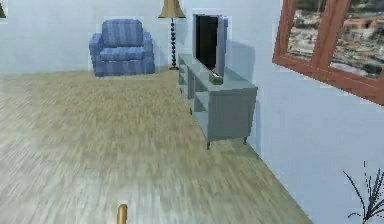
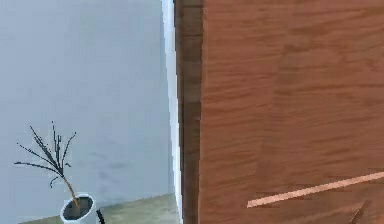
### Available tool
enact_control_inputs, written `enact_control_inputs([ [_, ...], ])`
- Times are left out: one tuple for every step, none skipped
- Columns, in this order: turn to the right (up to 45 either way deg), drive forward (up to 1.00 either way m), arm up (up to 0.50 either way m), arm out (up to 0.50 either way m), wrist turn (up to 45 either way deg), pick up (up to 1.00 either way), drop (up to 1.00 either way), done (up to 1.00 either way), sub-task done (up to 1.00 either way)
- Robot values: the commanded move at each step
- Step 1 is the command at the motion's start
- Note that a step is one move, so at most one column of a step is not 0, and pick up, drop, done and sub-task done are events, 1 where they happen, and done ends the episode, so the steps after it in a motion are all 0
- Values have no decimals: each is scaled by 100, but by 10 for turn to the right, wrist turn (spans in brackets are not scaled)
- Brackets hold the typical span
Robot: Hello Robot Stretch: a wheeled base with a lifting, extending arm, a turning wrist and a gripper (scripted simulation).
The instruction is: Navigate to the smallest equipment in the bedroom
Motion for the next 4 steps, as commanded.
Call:
enact_control_inputs([
  [0,60,0,0,0,0,0,0,0],
  [-120,0,0,0,0,0,0,0,0],
  [0,100,0,0,0,0,0,0,0],
  [-240,0,0,0,0,0,0,0,0],
])
